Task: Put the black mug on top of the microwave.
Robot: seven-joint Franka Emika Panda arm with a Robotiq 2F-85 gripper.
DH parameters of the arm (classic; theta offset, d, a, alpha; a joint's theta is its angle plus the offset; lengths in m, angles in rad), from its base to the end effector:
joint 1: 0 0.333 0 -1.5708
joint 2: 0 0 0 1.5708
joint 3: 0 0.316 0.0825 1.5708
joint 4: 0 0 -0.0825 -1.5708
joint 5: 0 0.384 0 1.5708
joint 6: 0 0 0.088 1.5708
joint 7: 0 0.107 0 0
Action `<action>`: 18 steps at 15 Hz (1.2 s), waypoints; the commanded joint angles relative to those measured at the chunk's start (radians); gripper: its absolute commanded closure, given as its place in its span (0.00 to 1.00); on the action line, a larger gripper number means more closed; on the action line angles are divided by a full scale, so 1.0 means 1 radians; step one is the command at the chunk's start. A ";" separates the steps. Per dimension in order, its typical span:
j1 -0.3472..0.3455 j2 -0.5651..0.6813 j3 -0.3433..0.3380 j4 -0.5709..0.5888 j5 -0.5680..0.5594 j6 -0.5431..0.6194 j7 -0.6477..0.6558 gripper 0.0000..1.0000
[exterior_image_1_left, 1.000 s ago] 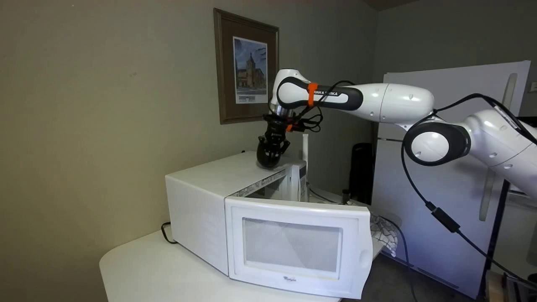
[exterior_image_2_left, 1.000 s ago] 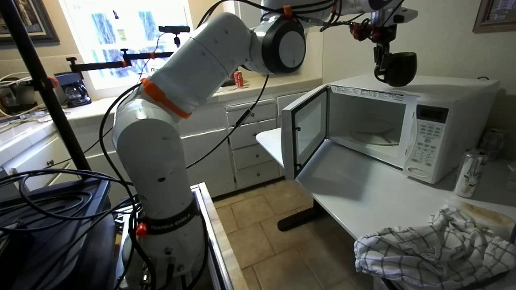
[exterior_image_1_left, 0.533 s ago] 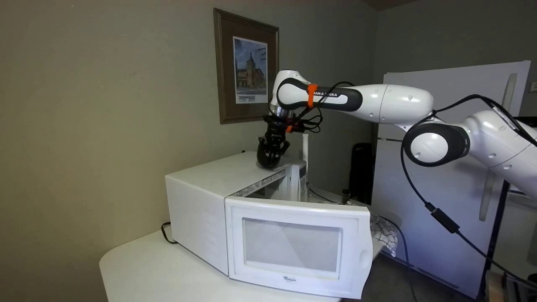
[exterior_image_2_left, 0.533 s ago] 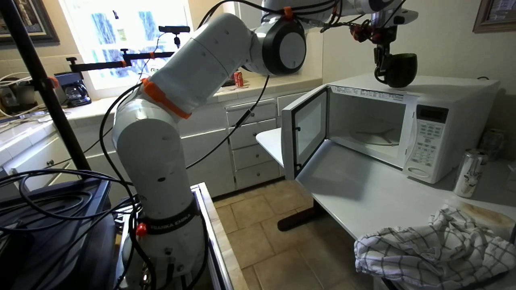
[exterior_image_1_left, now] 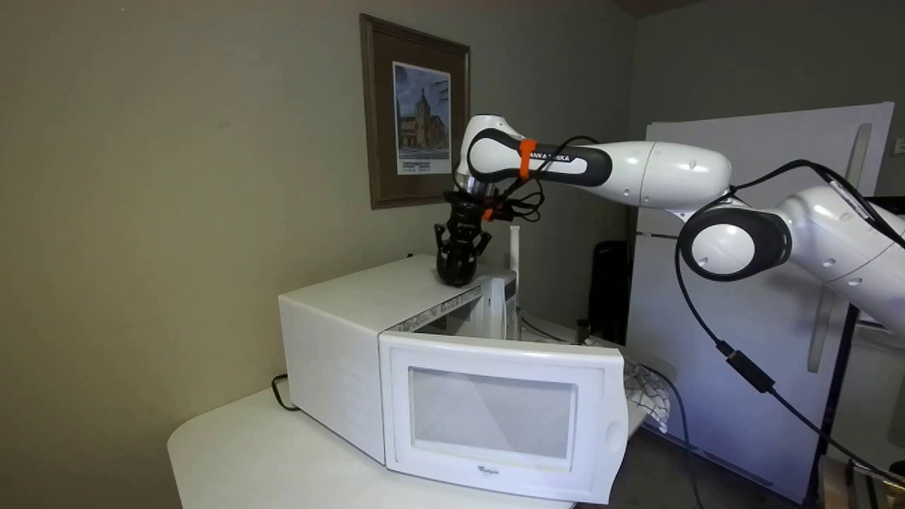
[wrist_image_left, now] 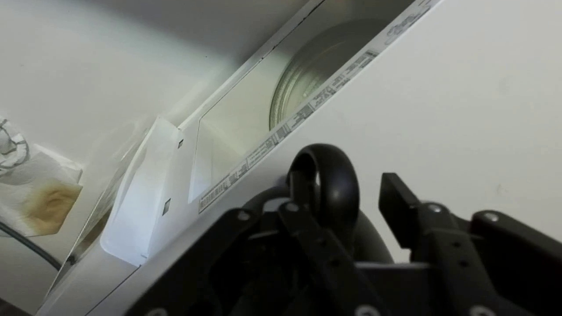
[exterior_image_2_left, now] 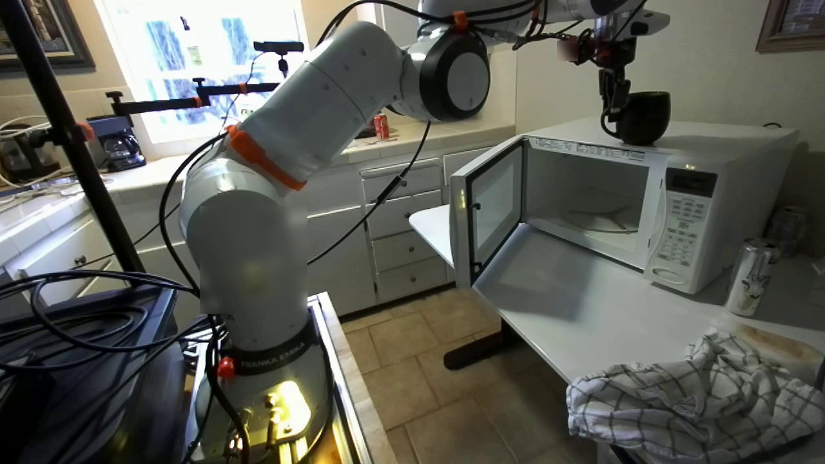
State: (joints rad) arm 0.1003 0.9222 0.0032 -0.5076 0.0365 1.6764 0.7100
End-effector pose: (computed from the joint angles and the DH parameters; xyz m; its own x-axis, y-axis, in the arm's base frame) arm 0.7773 0.0828 0.5116 0.8017 -0.5759 0.1598 -0.5479 -0.8150 -0.1884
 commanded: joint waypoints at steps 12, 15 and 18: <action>0.019 -0.040 -0.022 0.044 -0.008 -0.033 0.015 0.01; 0.038 -0.084 -0.019 0.045 -0.014 -0.070 -0.012 0.00; 0.061 -0.130 -0.027 0.046 -0.037 -0.112 -0.037 0.00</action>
State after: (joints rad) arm 0.1364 0.8478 -0.0098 -0.4442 0.0254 1.6230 0.7010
